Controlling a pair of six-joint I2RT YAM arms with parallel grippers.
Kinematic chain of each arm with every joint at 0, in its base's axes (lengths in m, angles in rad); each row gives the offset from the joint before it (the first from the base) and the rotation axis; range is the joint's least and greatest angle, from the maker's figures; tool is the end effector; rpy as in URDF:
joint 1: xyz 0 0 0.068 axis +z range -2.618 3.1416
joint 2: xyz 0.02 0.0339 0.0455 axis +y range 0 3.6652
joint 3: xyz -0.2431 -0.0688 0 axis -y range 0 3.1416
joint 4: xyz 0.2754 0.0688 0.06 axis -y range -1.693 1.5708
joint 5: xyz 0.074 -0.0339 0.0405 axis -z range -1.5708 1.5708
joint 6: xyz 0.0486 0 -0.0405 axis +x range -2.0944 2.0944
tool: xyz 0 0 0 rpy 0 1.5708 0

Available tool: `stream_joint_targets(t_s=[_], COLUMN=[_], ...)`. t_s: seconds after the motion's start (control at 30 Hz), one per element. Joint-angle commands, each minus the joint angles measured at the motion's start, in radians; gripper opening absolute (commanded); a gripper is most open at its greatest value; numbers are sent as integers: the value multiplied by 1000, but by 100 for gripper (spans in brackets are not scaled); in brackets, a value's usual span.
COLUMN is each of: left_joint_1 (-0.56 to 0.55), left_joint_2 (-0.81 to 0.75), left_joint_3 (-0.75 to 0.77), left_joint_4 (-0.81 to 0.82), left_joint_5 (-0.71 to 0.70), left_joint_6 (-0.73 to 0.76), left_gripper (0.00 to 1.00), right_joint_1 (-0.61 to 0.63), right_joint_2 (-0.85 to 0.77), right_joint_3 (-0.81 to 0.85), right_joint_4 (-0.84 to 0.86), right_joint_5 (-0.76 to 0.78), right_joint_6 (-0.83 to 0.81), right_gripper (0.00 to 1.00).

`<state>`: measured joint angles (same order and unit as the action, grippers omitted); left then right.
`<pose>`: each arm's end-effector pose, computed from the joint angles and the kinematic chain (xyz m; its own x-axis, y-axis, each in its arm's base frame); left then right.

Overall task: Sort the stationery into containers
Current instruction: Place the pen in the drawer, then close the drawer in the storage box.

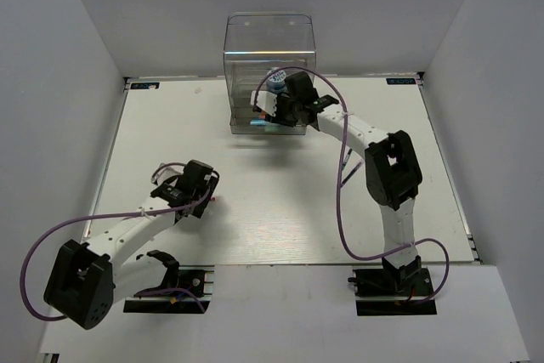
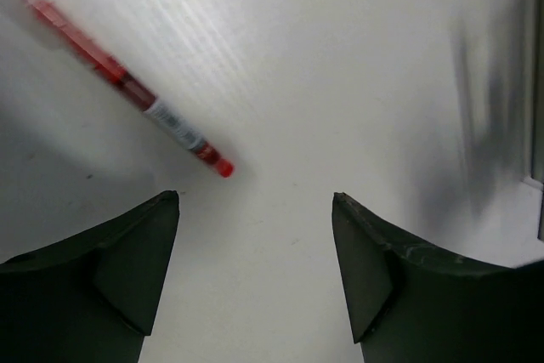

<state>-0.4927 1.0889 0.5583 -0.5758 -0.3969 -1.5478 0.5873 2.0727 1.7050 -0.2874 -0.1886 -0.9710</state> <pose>0.2102 -0.0915 0.1351 -0.3017 -0.8845 -0.3558 -0.7810 0.4434 -0.4398 0.4212 0.2913 0.2094 0.2652 -0.7975 -0.5419 -0.7957 0.1364 -0.5901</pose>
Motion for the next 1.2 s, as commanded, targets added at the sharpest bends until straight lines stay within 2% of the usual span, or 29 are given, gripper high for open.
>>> stream_joint_targets(t_s=[0.0, 0.07, 0.1, 0.17, 0.2, 0.23, 0.27, 0.3, 0.33, 0.37, 0.47, 0.57, 0.63, 0.7, 0.73, 0.8, 0.83, 0.93, 1.0, 1.17], left_joint_1=[3, 3, 3, 3, 3, 3, 3, 3, 3, 3, 3, 3, 3, 3, 3, 13, 13, 22, 22, 40], left_joint_2=[-55, -86, -113, -135, -135, -145, -146, -129, -115, -77, 15, 80, 136, 172, 190, 242, 276, 333, 397, 552], left_joint_3=[8, -30, -46, -95, -109, -122, -132, -132, -132, -121, -91, -80, -70, -70, -61, -52, -52, -43, -34, 32], left_joint_4=[164, 244, 339, 440, 538, 585, 617, 660, 678, 694, 767, 855, 919, 974, 1023, 1071, 1114, 1215, 1290, 1412], left_joint_5=[-25, -7, 21, 65, 119, 148, 170, 211, 234, 256, 370, 423, 460, 504, 513, 524, 524, 511, 484, 472], left_joint_6=[208, 320, 356, 455, 481, 511, 550, 563, 580, 616, 685, 695, 695, 695, 684, 669, 651, 598, 549, 474], left_gripper=[81, 73, 59, 45, 39, 23, 15, 8, 3, 1, 5, 9, 12, 19, 22, 33, 44, 64, 70, 73], right_joint_1=[-9, -11, -15, -18, -27, -33, -35, -43, -46, -46, -43, -43, -37, -34, -34, -34, -30, -34, -37, -35], right_joint_2=[-54, -80, -86, -114, -121, -132, -144, -146, -143, -134, -48, 1, 39, 49, 40, 26, 18, 24, 35, 58], right_joint_3=[51, 33, 27, 15, 16, 15, 13, 15, 24, 34, 89, 131, 128, 86, 73, 1, -14, -41, -31, -12], right_joint_4=[22, 17, 13, -16, -35, -102, -134, -177, -343, -434, -606, -630, -546, -475, -326, -163, -47, 110, 190, 226], right_joint_5=[-37, -58, -78, -120, -203, -237, -279, -410, -454, -488, -529, -485, -442, -355, -300, -177, -117, -16, 37, 84], right_joint_6=[38, 48, 51, 54, 54, 40, -3, -36, -126, -206, -332, -331, -283, -218, -157, -30, -11, 56, 71, 80], right_gripper=[42, 42, 42, 42, 42, 34, 24, 11, 0, 0, 0, 0, 0, 0, 0, 0, 0, 0, 0, 0])
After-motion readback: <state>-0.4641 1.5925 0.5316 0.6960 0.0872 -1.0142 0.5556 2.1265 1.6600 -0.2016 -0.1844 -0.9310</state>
